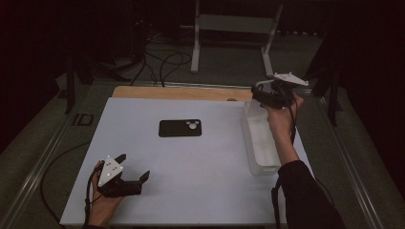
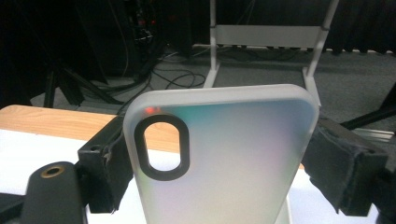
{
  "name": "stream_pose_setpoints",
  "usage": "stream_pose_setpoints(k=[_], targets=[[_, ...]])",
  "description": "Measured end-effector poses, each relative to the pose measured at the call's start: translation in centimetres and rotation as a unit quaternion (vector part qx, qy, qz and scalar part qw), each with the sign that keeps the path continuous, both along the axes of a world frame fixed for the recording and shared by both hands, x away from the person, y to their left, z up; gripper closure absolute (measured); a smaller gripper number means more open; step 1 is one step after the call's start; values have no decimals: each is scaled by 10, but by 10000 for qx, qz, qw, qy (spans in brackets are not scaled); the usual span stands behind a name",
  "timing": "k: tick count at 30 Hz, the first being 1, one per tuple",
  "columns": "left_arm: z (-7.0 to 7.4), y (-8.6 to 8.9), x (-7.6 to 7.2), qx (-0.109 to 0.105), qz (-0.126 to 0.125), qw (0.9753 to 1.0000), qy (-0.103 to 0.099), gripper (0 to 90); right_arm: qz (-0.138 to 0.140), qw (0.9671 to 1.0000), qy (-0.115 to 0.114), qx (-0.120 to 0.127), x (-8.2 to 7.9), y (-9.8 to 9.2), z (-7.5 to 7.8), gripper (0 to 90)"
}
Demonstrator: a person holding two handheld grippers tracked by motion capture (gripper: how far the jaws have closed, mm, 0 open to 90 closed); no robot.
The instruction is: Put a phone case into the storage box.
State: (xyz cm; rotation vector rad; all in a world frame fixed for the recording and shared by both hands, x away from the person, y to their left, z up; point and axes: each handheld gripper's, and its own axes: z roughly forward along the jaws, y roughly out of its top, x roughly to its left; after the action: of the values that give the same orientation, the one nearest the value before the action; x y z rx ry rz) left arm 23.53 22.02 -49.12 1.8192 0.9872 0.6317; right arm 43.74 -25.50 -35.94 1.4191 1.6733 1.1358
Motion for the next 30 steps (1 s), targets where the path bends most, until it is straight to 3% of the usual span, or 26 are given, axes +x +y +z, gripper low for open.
stream_pose_setpoints(k=[10,30], targets=[[0,-1,0,-4,-4,10000,0,1,-172,9996,168,-154,12,-3,-10,167],[0,0,-1,1,10,10000,7,1,-332,9973,622,-226,34,0,-43,167]])
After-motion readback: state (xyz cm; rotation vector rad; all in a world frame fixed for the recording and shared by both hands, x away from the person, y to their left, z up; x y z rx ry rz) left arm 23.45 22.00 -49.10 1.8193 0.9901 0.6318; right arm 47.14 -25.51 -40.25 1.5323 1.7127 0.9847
